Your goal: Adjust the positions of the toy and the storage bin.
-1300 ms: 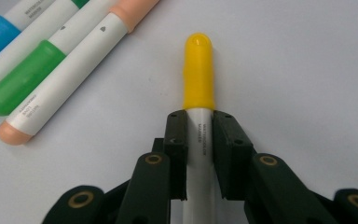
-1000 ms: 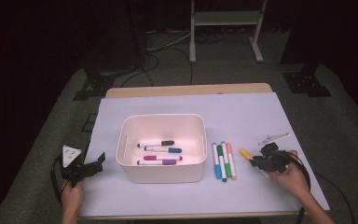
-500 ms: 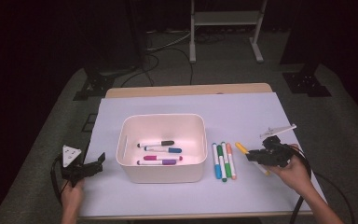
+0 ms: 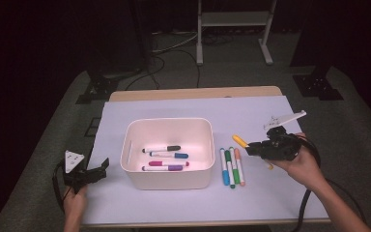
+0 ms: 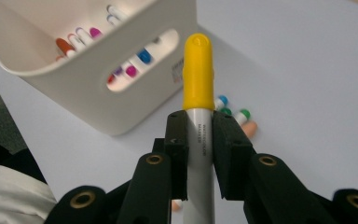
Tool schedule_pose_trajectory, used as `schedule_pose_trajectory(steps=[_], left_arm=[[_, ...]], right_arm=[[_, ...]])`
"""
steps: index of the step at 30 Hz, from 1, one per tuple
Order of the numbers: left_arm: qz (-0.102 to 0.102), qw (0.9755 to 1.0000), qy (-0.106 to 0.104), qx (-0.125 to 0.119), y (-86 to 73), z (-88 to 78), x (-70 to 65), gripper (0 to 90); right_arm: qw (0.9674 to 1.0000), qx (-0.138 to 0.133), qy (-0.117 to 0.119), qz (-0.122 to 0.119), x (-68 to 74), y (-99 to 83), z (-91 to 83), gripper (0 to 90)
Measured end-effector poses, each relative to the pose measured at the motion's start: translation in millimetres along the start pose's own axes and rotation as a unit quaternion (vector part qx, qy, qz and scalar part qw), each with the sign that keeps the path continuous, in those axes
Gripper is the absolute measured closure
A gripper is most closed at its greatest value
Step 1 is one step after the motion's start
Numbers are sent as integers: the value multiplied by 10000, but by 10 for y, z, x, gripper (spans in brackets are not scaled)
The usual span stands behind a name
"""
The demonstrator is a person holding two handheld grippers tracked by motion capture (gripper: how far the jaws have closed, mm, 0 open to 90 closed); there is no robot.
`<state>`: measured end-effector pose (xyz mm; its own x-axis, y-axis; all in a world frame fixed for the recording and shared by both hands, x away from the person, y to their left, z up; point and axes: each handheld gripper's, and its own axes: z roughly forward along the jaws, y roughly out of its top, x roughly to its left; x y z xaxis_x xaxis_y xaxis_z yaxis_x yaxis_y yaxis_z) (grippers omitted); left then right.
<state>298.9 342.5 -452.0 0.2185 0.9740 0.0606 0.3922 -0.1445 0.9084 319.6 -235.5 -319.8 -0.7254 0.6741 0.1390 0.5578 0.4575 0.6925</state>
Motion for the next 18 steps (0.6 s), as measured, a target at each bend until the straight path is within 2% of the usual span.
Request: schedule_pose_trajectory(steps=[10, 18], left_arm=[[9, 10000, -11, 16, 1, 0, 5, 0], [-3, 10000, -19, 13, 1, 2, 8, 0]], right_arm=[[9990, -43, 321, -307, 239, 404, -19, 759], [9964, 9, 526, -659, 476, 693, 77, 760]])
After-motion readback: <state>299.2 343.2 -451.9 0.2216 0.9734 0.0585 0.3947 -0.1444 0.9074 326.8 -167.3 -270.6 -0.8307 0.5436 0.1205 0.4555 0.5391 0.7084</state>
